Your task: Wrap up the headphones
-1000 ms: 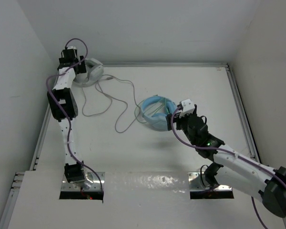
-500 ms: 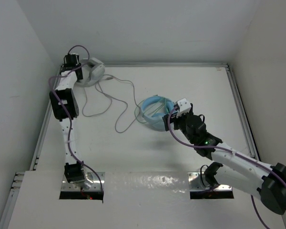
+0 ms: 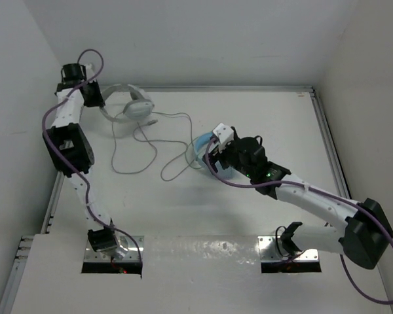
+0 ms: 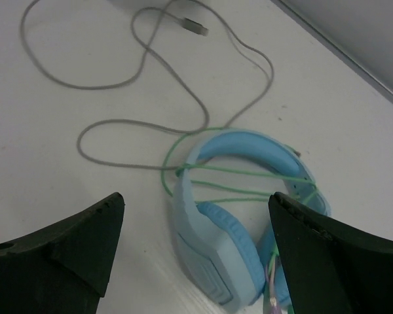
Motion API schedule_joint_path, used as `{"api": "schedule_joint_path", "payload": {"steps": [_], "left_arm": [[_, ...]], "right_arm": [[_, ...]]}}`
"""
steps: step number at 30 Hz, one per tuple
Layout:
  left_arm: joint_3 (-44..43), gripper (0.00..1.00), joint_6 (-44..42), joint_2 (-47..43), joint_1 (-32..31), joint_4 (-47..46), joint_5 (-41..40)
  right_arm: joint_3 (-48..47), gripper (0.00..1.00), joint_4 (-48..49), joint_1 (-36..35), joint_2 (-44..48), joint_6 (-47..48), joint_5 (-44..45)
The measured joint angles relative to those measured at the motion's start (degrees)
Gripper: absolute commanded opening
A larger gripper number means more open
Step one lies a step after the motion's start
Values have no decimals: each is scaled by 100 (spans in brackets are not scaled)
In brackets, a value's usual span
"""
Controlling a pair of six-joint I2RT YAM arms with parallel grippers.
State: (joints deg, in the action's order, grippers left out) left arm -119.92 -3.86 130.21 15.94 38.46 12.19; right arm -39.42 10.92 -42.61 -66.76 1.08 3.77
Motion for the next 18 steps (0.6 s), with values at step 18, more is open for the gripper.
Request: {"api": "schedule_joint_path", "payload": {"steps": [18], "left_arm": [[-17, 0, -494, -4809, -181, 590, 1421]], "right_arm": [[-1172, 99, 1860, -627, -1799, 1567, -2251]]}}
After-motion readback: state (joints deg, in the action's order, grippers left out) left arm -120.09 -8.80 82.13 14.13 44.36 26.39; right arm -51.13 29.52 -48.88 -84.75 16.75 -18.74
